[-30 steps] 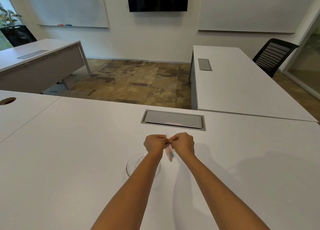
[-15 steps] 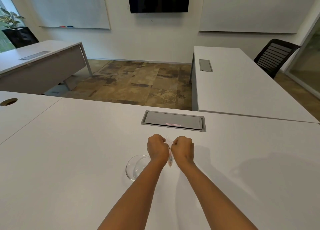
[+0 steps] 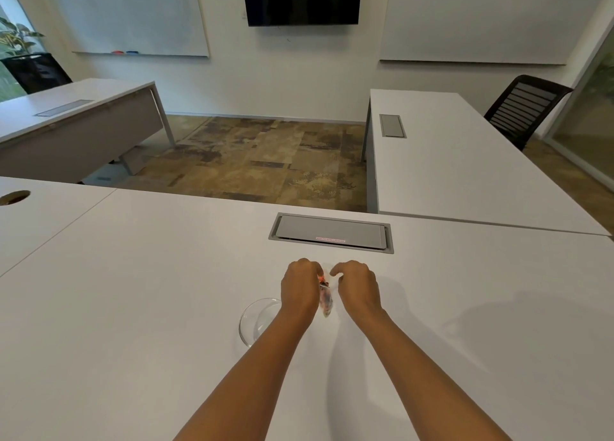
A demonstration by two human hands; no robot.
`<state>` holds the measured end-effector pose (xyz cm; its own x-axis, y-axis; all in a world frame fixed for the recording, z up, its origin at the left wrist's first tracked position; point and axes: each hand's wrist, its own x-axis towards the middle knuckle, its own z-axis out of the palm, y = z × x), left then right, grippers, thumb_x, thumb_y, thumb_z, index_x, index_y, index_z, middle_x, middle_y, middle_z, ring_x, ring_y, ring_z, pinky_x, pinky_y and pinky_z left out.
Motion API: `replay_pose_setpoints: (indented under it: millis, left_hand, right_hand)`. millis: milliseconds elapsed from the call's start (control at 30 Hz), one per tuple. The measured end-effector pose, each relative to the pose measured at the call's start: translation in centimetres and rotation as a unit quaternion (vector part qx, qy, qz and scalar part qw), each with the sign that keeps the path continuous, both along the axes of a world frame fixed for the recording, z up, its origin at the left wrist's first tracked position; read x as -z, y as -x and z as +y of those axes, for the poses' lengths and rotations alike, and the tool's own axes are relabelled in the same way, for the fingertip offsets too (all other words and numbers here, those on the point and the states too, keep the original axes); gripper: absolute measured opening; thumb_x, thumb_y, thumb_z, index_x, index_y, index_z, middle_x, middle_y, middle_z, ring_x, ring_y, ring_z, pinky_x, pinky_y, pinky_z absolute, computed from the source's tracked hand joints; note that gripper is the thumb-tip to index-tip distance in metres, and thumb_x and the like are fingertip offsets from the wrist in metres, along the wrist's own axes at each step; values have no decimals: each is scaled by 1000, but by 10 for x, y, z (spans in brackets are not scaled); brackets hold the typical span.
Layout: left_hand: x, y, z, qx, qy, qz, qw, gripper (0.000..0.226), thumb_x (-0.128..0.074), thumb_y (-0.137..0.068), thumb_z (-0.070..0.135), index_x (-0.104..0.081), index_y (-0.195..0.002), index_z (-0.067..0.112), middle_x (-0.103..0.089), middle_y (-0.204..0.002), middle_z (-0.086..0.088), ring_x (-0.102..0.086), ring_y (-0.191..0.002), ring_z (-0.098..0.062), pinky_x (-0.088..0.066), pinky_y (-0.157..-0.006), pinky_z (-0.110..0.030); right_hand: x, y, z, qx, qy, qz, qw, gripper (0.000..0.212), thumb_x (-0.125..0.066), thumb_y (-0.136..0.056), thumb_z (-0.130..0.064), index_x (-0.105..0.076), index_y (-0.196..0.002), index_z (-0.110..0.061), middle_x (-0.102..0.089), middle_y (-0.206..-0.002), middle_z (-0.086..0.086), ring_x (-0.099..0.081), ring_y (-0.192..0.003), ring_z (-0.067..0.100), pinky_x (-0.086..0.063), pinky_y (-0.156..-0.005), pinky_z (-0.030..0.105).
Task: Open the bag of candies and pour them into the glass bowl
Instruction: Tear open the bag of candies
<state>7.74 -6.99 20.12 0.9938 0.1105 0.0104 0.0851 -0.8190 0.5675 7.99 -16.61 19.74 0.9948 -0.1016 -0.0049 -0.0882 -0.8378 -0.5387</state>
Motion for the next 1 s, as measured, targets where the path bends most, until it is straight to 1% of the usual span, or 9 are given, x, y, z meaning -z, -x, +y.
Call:
replay_pose_setpoints:
  millis: [267, 333, 467, 567, 633, 700, 767, 900, 1000]
  left_hand:
    - [-5, 1, 0, -2, -15, 20, 1000, 23, -61, -86, 10, -64, -104, -2, -67, -112, -18, -65, -98, -30, -51, -85, -31]
    - [-4, -1, 1, -16, -1, 6, 1000, 27, -58, -88, 14, -62, -111, 0, -65, -118, -17, -65, -103, -28, -49, -89, -29]
    - [-7, -3, 3, -26, 16, -23, 999, 31, -56, -90, 16, -60, -117, 3, -62, -125, -16, -63, -106, -28, -47, -95, -27]
    - [-8, -5, 5, -17, 16, -53, 998, 26, -58, -89, 15, -63, -111, 3, -65, -119, -17, -54, -84, -19, -42, -78, -22]
    - [-10, -6, 7, -13, 17, -68, 997, 23, -58, -89, 14, -65, -108, 2, -66, -117, -17, -49, -80, -17, -38, -74, -21]
    - [-12, -7, 10, -6, 15, -85, 996, 26, -57, -89, 14, -65, -113, 5, -65, -121, -15, -61, -94, -21, -46, -83, -24]
    - [-13, -8, 14, -1, 21, -105, 994, 26, -54, -90, 10, -65, -114, 6, -66, -122, -13, -63, -106, -24, -48, -90, -26]
    - [-13, -14, 22, -1, 65, -116, 991, 22, -53, -90, 5, -72, -102, 8, -71, -112, -12, -67, -99, -23, -51, -89, -28]
    - [-13, -16, 29, 2, 110, -114, 987, 20, -56, -88, 2, -74, -95, 7, -73, -106, -13, -68, -94, -24, -56, -89, -31]
  right_hand:
    - [3, -1, 6, 24, 0, 1, 1000, 25, -60, -87, -11, -65, -111, -5, -68, -115, 14, -66, -100, 27, -52, -84, 29]
    - [5, -1, 8, 38, -26, -8, 999, 27, -62, -85, -9, -65, -111, -5, -68, -116, 14, -66, -100, 28, -53, -86, 31]
    - [8, -2, 9, 90, -117, -27, 989, 18, -60, -87, -11, -68, -103, -7, -70, -110, 12, -66, -96, 24, -50, -76, 25]
    - [10, -3, 6, 94, -192, -47, 976, 17, -53, -91, -14, -64, -102, -6, -68, -107, 11, -62, -91, 21, -43, -71, 20]
    - [12, -4, 3, 111, -281, -56, 951, 16, -47, -93, -10, -60, -102, -7, -64, -103, 8, -61, -91, 22, -45, -70, 20]
    - [17, -7, -3, 138, -381, -63, 912, 16, -40, -95, -9, -55, -100, -9, -60, -103, 4, -62, -102, 26, -49, -77, 24]
    - [22, -12, -10, 141, -424, -52, 893, 17, -39, -95, -7, -52, -105, -11, -60, -112, 5, -59, -111, 29, -48, -87, 31]
    - [31, -21, -19, 37, -349, 13, 936, 39, -47, -94, -10, -41, -132, -17, -45, -141, 7, -45, -128, 28, -41, -99, 33]
    - [37, -27, -19, -49, -333, 73, 939, 43, -52, -92, -24, -43, -133, -20, -42, -144, 6, -44, -128, 28, -41, -99, 36]
